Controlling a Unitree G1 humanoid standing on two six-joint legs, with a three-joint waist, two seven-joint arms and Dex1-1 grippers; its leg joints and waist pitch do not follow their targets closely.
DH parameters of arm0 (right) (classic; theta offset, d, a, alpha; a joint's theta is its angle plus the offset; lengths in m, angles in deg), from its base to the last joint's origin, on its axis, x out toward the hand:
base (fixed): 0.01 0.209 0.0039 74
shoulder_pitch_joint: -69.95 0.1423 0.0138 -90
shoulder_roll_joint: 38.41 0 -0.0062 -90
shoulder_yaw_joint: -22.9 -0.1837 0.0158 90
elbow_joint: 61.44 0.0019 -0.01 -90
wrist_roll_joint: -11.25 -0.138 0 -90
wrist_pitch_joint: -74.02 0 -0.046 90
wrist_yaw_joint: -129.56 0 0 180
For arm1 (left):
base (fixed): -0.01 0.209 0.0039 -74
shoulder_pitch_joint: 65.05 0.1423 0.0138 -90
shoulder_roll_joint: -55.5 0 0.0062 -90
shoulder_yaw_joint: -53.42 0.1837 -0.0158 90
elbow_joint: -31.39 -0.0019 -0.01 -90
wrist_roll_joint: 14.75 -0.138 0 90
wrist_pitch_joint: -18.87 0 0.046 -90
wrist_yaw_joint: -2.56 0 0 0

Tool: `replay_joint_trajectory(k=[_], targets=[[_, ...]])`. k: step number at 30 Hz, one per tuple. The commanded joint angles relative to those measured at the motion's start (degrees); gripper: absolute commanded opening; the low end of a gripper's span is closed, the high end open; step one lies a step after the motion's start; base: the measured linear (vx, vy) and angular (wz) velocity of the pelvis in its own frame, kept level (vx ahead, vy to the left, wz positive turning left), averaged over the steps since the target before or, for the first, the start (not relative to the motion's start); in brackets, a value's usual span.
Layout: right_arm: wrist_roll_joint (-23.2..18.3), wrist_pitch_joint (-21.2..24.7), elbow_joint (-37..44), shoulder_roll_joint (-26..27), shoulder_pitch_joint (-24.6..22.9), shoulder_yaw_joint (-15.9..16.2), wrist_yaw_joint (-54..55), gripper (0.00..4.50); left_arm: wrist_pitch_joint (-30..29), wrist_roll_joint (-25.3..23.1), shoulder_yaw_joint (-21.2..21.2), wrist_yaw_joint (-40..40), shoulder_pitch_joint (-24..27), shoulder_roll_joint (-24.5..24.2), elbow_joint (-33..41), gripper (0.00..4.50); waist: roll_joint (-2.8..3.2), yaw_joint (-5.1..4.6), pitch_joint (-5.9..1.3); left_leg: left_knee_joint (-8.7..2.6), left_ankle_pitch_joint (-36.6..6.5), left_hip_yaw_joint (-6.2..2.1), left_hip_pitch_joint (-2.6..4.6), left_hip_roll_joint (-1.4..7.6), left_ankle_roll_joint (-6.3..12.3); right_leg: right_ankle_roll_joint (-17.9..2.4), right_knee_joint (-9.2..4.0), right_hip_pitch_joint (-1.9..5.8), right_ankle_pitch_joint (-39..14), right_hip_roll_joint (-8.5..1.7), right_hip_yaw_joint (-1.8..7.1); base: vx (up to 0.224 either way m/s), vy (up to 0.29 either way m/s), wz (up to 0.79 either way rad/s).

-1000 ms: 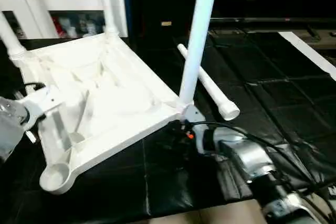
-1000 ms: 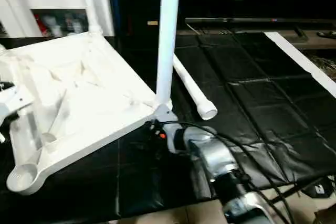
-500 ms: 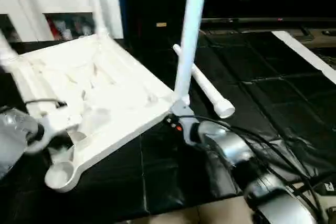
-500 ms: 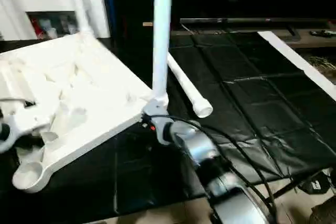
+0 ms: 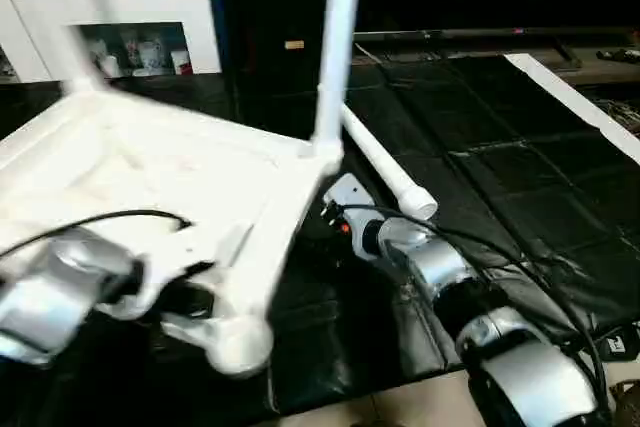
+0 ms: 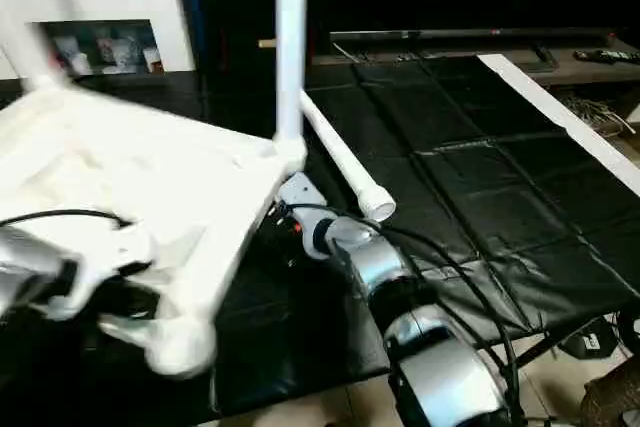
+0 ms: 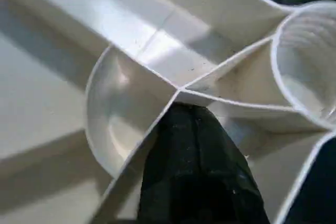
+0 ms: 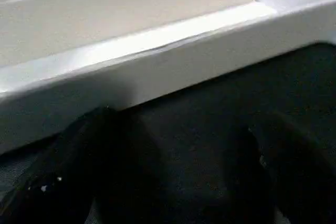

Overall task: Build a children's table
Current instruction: Rotate table base

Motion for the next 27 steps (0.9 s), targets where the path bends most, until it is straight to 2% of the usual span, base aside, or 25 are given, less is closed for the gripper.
replay_joint_trajectory(k=[1,2,3,5,7,8,9,10,15,18,19,20,21,23,25,26,27], targets=[[0.12,-1.98,0.04,1.86,1.3,0.59,-0.54,4.5,4.05,-1.93,1.04,5.12,-3.27,2.64,-2.99,0.01,1.43,0.2,-3.73,-4.16,-14.74,-0.26,0.05,1.02,-1.76,-11.14,-3.97,3.09,-14.89,-3.54,3.39,0.0,0.0,0.0],[0.11,-2.24,-0.19,1.61,1.28,0.16,-0.27,4.5,4.72,-2.1,0.21,8.2,-4.85,5.11,-6.02,0.01,1.52,0.28,-3.76,-4.04,-15.71,-0.18,0.35,0.89,-1.84,-10.61,-4.17,2.95,-16.31,-3.55,3.4,0.0,0.0,0.0],[0.11,-2.26,-0.22,1.59,1.28,0.12,-0.26,4.5,4.77,-2.11,0.15,8.43,-4.96,5.29,-6.24,0.01,1.48,0.33,-3.79,-4.03,-15.88,-0.25,0.34,0.93,-1.9,-10.4,-4.16,3.0,-16.75,-3.64,3.38,0.0,0.0,0.0],[-0.11,-2.54,-0.54,1.02,1.39,-0.65,0.51,4.5,6.08,-3.02,-0.55,12.85,-7.01,8.75,-9.44,0.01,1.57,0.42,-3.86,-4.04,-15.77,-0.38,0.22,0.96,-1.81,-9.79,-4.32,3.1,-17.86,-3.73,3.33,0.0,0.0,0.0],[-0.03,-2.86,-0.97,0.88,1.6,-0.94,0.73,4.5,6.4,-3.43,-0.72,14.02,-7.54,9.62,-10.47,0.01,1.49,0.56,-3.94,-3.99,-15.35,-0.35,0.28,1.01,-1.65,-9.92,-4.34,3.02,-17.66,-3.75,3.32,0.0,0.0,0.0],[-0.02,-2.95,-0.9,0.59,1.68,-1.26,0.95,4.5,6.69,-3.61,-0.64,14.25,-7.79,9.95,-10.93,0.01,1.89,0.66,-4.01,-3.98,-15.03,-0.43,0.26,1.06,-1.62,-10.34,-4.15,3.05,-16.66,-3.79,3.31,0.0,0.0,0.0],[-0.12,-2.94,-0.45,0.04,1.75,-1.93,1.24,4.5,6.92,-3.53,-0.66,14.19,-8.01,10.39,-11.29,0.01,1.97,0.64,-3.98,-3.99,-14.94,-0.35,0.26,1.03,-1.55,-10.43,-4.28,3.02,-16.07,-3.66,3.3,0.0,0.0,0.0],[-0.21,-2.9,-0.07,-0.28,1.74,-2.35,1.34,4.5,7.03,-3.33,-0.68,13.85,-8.0,10.53,-11.27,0.01,1.7,0.71,-4.1,-3.94,-14.34,-0.36,0.2,1.06,-1.44,-10.84,-4.04,3.19,-14.61,-3.67,3.29,0.0,0.0,0.0],[-0.83,-2.69,2.82,-2.83,2.52,-4.4,2.19,4.5,7.74,-1.26,-1.23,10.0,-6.38,7.9,-7.99,0.01,1.81,1.14,-4.24,-3.87,-12.09,-0.28,0.12,1.15,-0.82,-12.46,-3.35,3.27,-9.75,-3.63,3.27,0.0,0.0,0.0],[-0.98,-3.11,-0.25,-5.67,6.68,-6.85,4.84,4.5,7.92,1.99,-4.88,8.83,-4.89,6.42,-4.54,0.01,1.32,1.03,-4.08,-3.85,-12.4,-0.08,0.2,1.11,-1.13,-12.83,-3.34,3.2,-10.28,-3.46,3.25,0.0,0.0,0.0],[-0.98,-3.11,-0.25,-5.67,6.68,-6.85,4.84,4.5,7.92,1.99,-4.88,8.83,-4.89,6.42,-4.54,0.01,1.52,1.1,-4.01,-3.78,-13.03,0.05,0.34,1.0,-1.19,-12.69,-3.47,3.01,-11.46,-3.43,3.27,0.0,0.0,0.0],[-1.18,-3.34,-3.46,-7.02,9.39,-8.37,7.09,4.5,6.44,4.19,-7.29,8.2,-4.72,5.89,-3.11,0.01,1.17,1.1,-3.99,-3.77,-13.13,0.06,0.25,1.03,-1.28,-12.48,-3.42,3.05,-12.03,-3.53,3.27,0.0,0.0,0.0],[-1.4,-3.31,-4.79,-7.55,10.47,-9.1,7.89,4.5,5.71,4.93,-8.25,8.04,-4.65,5.61,-2.35,0.21,1.02,1.12,-3.87,-3.77,-13.53,0.12,0.26,0.95,-1.3,-11.94,-3.68,2.98,-13.78,-3.51,3.26,0.0,0.0,0.0],[-2.02,-2.89,-9.33,-9.21,14.14,-11.07,11.21,4.5,2.3,8.09,-11.34,6.61,-4.07,4.16,1.67,0.21,1.05,1.22,-3.85,-3.67,-13.72,0.13,0.26,0.9,-1.59,-11.75,-3.65,2.94,-14.85,-3.58,3.25,0.0,0.0,0.0],[-2.09,-2.29,-11.79,-9.72,15.89,-11.67,12.73,4.5,1.19,9.72,-12.29,5.48,-3.45,3.01,4.34,0.21,0.96,1.22,-3.86,-3.64,-13.51,0.11,0.22,0.94,-1.64,-11.55,-3.49,2.9,-14.76,-3.56,3.22,0.0,0.0,0.0],[-1.99,-2.12,-12.65,-9.87,16.45,-11.82,13.11,4.5,0.74,10.29,-12.63,5.31,-3.24,2.66,5.3,0.56,0.78,1.14,-3.83,-3.67,-13.36,0.04,-0.04,0.9,-1.51,-11.55,-3.35,3.0,-14.67,-3.53,3.18,0.0,0.0,0.0],[-2.06,-1.59,-13.69,-10.04,17.07,-12.17,13.85,4.5,0.3,10.96,-13.21,5.31,-3.18,2.5,6.43,0.56,0.65,1.23,-3.81,-3.67,-13.41,0.09,-0.01,0.93,-1.47,-11.44,-3.4,2.96,-14.72,-3.54,3.16,0.0,0.0,0.0]])
